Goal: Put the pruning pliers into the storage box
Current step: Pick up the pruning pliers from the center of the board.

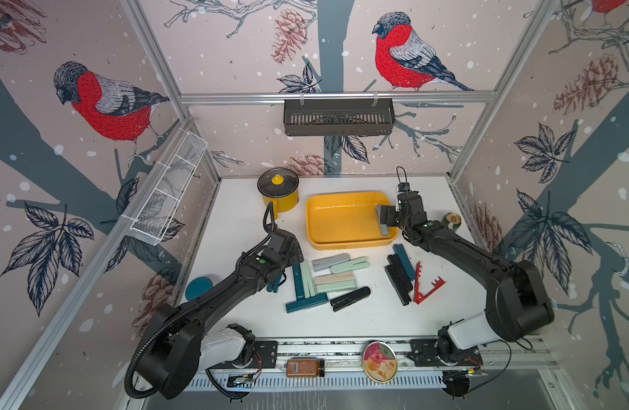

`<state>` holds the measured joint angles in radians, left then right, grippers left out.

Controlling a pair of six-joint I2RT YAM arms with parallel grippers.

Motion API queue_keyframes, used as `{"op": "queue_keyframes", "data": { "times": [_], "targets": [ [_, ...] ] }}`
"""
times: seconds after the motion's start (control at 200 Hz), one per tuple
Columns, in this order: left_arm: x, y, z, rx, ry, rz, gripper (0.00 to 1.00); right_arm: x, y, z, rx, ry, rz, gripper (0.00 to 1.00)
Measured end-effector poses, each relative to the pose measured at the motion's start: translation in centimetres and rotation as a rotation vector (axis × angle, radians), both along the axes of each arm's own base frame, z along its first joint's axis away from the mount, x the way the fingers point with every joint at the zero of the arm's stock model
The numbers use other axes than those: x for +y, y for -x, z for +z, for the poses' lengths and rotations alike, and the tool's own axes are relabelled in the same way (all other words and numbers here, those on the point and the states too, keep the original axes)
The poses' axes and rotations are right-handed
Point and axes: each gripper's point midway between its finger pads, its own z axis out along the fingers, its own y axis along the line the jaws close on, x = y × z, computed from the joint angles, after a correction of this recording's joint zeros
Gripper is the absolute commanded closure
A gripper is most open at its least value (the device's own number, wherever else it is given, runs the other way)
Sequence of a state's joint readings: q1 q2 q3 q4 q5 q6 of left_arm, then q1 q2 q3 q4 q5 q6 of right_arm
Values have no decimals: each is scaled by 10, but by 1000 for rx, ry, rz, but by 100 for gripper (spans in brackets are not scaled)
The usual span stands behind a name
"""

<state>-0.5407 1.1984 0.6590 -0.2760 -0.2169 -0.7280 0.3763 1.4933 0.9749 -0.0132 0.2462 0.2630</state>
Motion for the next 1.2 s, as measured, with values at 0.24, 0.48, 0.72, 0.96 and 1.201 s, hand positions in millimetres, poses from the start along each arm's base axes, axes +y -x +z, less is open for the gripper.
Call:
{"op": "queue_keyframes", "data": {
  "times": [0.24, 0.48, 0.72, 0.96, 1.201],
  "targets": [
    [-17, 32, -16, 73, -20, -34, 19, -12, 4, 3, -14, -8, -21, 7],
    [-14, 52, -26, 121, -28, -8, 28, -15, 11, 3, -14, -27, -11, 7],
    [-12, 59, -32, 152, -33, -3, 35, -23, 12, 0, -10, -28, -24, 6],
    [-15, 68, -37, 188, -38, -30, 39, -27, 12, -2, -4, -29, -29, 6],
    [-14, 77, -47, 229, -44, -44, 42, -35, 11, 2, -13, -32, -45, 6]
  ]
}}
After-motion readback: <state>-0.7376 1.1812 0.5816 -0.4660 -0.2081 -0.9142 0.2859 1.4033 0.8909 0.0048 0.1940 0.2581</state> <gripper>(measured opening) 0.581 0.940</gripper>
